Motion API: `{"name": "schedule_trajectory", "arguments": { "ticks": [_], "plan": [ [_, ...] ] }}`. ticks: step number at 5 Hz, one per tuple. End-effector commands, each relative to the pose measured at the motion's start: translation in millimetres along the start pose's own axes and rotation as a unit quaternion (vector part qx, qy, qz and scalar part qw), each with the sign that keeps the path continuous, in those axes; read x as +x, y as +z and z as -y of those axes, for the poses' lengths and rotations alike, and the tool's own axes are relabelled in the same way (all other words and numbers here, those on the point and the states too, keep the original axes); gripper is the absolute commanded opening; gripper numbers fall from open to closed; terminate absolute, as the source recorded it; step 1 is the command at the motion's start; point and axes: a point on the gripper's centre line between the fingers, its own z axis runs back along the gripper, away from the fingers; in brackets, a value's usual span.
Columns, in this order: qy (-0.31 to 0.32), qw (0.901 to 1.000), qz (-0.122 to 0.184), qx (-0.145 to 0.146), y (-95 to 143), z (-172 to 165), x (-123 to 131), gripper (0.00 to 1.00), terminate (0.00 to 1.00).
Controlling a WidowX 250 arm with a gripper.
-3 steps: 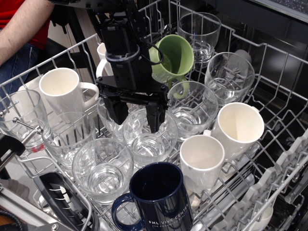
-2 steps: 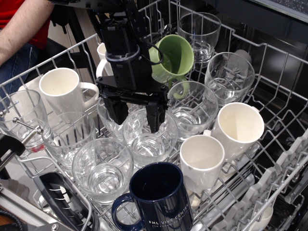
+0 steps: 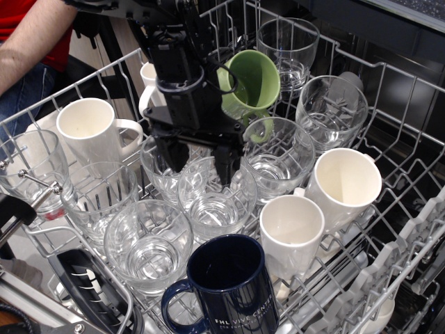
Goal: Pick up green mug
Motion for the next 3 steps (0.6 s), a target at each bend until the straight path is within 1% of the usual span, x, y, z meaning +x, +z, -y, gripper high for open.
{"name": "schedule_trajectory", "arguments": {
  "ticks": [1,2,3],
  "plan": [
    [0.043,0.9859,0.152,0.054,17,-20,65,1.0,0.0],
    [0.086,0.9771,0.172,0.091,23,-25,102,1.0,0.0],
    [0.126,0.9652,0.171,0.153,18,-23,137,1.0,0.0]
  ]
}}
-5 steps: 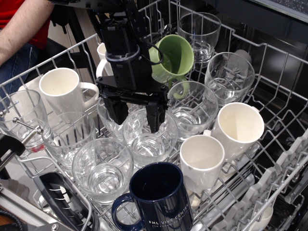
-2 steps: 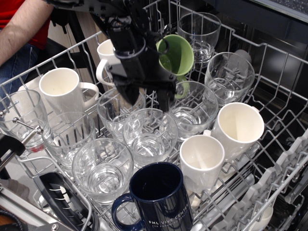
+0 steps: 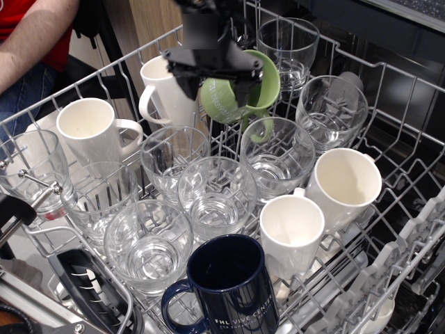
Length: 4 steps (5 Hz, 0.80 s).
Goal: Pick up green mug
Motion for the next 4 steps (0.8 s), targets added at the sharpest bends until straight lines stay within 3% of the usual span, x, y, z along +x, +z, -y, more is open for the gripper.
{"name": "schedule_trajectory", "arguments": {
  "ticks": [1,2,4],
  "plan": [
    [0.052,0.9942,0.043,0.083,-12,13,54,1.0,0.0],
    [0.074,0.9911,0.063,0.091,-21,8,73,1.0,0.0],
    [0.087,0.9875,0.074,0.108,-36,-16,93,1.0,0.0]
  ]
}}
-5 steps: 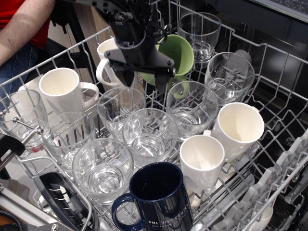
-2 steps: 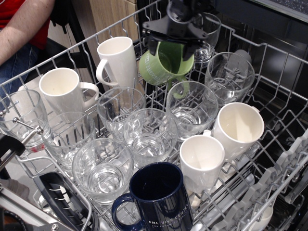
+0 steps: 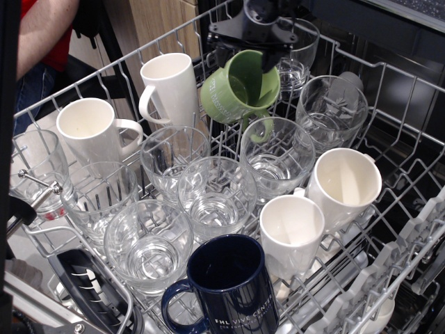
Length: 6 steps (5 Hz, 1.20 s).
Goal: Pick up green mug
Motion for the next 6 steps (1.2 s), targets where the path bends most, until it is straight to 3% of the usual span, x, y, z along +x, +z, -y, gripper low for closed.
{"name": "schedule_trajectory", "arguments": {
  "ticks": [1,5,6],
  "plan": [
    [0.006,0.9991,0.042,0.005,0,-29,27,1.0,0.0],
    [0.002,0.9979,0.063,0.014,-30,-42,28,1.0,0.0],
    [0.026,0.9962,0.083,0.001,-37,-42,33,0.0,0.0]
  ]
}}
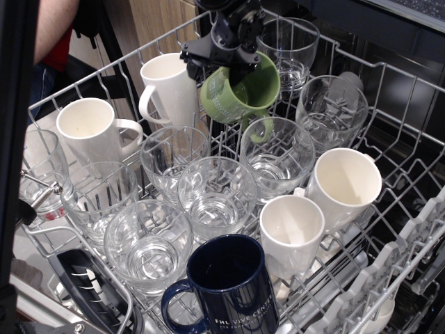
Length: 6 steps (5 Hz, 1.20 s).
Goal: Pick up green mug
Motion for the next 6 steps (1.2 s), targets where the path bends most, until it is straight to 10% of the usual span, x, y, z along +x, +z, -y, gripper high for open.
{"name": "schedule_trajectory", "arguments": {
  "ticks": [1,6],
  "plan": [
    [0.044,0.9973,0.054,-0.022,9,-8,33,0.0,0.0],
    [0.043,0.9882,-0.101,-0.106,86,-34,77,0.0,0.0]
  ]
}}
